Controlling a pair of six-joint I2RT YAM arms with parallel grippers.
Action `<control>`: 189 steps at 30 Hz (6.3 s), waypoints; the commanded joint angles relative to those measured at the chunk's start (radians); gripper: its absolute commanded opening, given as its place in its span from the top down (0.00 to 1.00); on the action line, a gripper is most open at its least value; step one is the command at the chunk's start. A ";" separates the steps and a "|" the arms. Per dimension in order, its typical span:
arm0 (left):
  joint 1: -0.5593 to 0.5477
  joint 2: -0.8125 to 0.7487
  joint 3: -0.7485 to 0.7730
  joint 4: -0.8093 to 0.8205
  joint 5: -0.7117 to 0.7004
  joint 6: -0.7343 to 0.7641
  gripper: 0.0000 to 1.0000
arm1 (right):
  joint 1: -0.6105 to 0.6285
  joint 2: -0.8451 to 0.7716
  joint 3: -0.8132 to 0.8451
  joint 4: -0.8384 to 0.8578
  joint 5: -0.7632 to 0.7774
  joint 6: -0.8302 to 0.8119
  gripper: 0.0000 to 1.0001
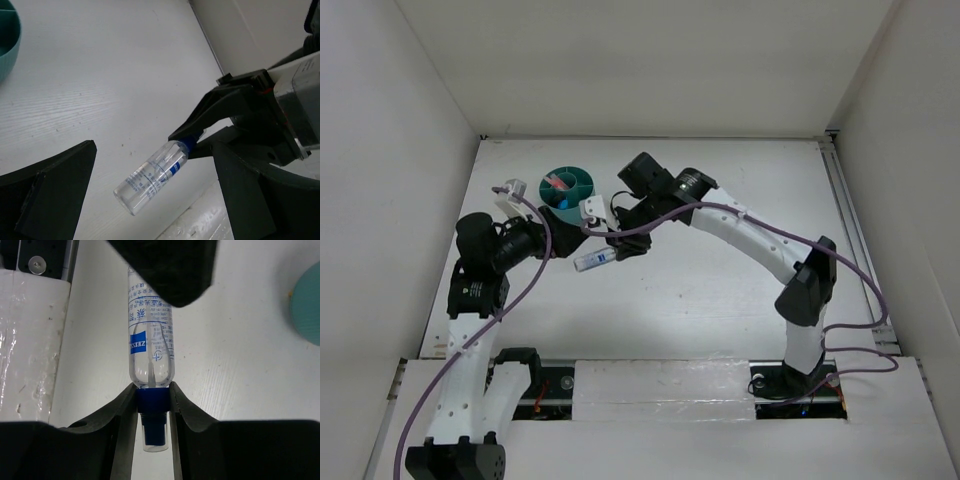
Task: Sort the stationery into containers
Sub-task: Pick up the stationery from the center of the board, then place the stationery in the storage box.
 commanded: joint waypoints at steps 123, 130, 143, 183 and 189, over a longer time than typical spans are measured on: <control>-0.242 -0.065 -0.002 0.159 0.187 0.006 1.00 | 0.156 -0.108 0.171 0.141 -0.123 -0.261 0.39; -0.242 -0.083 -0.002 0.150 0.161 0.015 1.00 | 0.156 -0.176 0.079 0.270 -0.081 -0.215 0.00; -0.242 -0.080 0.046 0.064 -0.228 -0.032 1.00 | 0.142 -0.320 -0.216 0.571 0.284 -0.011 0.00; -0.195 0.718 0.262 0.801 -0.144 0.517 1.00 | -0.059 -0.777 -0.851 0.951 0.181 0.374 0.00; -0.195 0.845 0.274 0.870 -0.051 0.514 1.00 | -0.059 -0.766 -0.851 0.961 0.150 0.394 0.00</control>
